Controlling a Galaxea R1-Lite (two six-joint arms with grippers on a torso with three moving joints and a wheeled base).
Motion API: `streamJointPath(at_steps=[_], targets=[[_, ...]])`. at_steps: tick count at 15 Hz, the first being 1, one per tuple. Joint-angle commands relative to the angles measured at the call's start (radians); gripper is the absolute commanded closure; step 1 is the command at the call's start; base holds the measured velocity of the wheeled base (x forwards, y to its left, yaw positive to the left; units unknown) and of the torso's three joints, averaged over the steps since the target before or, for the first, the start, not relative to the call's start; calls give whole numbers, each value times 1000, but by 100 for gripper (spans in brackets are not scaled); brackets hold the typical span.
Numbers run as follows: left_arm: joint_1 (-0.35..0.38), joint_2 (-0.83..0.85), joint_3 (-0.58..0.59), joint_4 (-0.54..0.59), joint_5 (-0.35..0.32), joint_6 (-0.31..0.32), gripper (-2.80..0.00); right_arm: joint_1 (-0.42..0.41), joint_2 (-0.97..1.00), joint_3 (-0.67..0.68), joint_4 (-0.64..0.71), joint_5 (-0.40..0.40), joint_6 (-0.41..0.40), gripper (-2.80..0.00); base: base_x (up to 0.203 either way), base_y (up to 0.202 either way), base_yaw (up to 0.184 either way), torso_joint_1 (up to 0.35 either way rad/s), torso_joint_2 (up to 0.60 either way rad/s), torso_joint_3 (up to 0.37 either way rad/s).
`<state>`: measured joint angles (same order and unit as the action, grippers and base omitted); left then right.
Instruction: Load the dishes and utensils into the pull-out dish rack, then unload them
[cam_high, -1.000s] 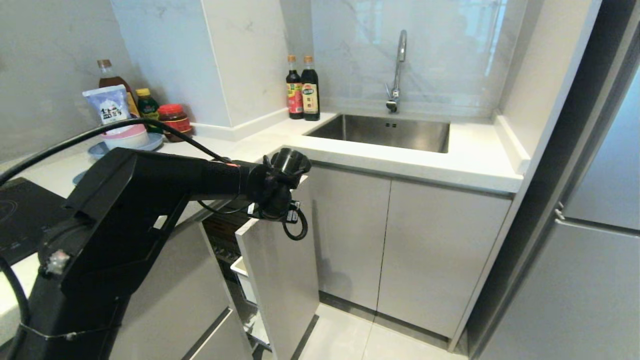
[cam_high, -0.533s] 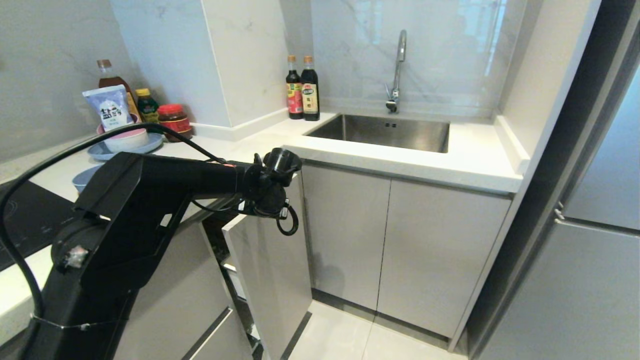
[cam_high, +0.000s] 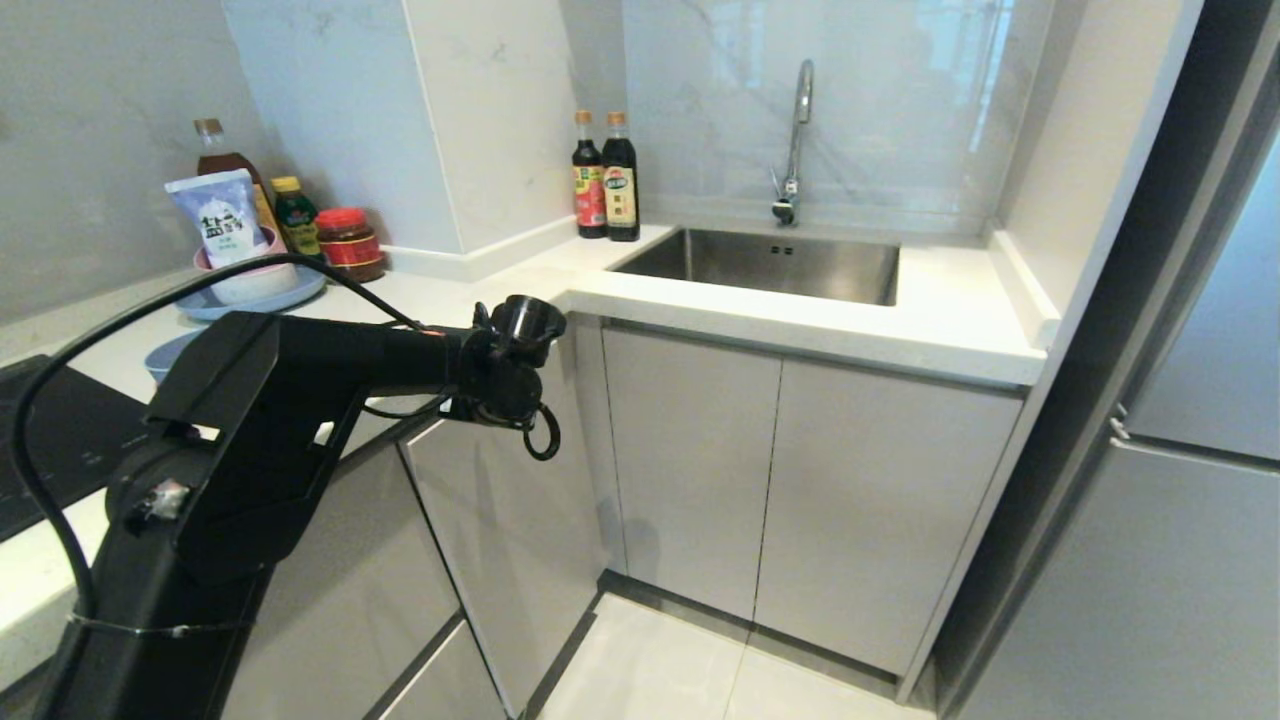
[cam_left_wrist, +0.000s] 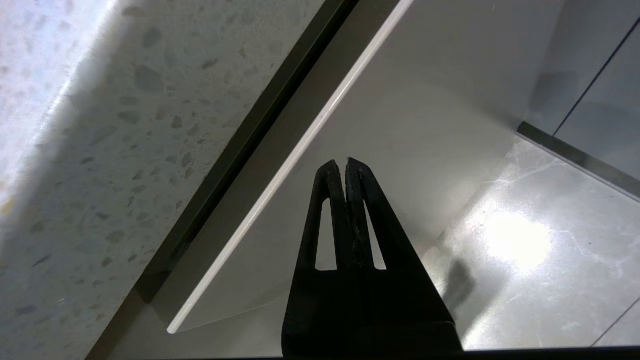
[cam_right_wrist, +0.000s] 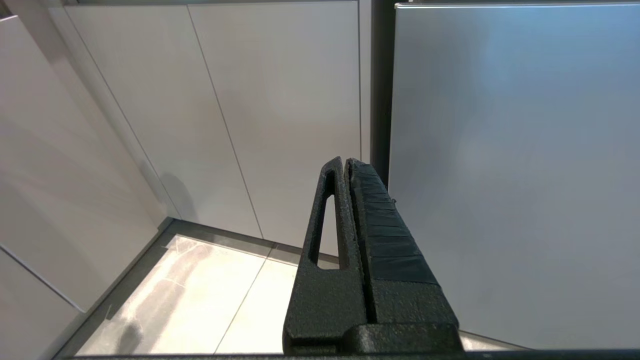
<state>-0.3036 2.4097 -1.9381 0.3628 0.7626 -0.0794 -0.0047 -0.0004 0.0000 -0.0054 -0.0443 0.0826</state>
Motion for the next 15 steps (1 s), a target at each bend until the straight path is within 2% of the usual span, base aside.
streamJointPath(at_steps=[1, 11, 15], targets=[[9, 3, 0, 1, 4, 0, 0, 0, -4, 0, -1, 0, 0, 0, 0, 0, 0, 0, 0, 0], [-4, 12, 1, 2, 4, 0, 0, 0, -4, 0, -1, 0, 0, 0, 0, 0, 0, 0, 0, 0], [-40, -70, 26, 7, -7, -14, 0, 0, -4, 0, -1, 0, 0, 0, 0, 0, 0, 0, 0, 0]])
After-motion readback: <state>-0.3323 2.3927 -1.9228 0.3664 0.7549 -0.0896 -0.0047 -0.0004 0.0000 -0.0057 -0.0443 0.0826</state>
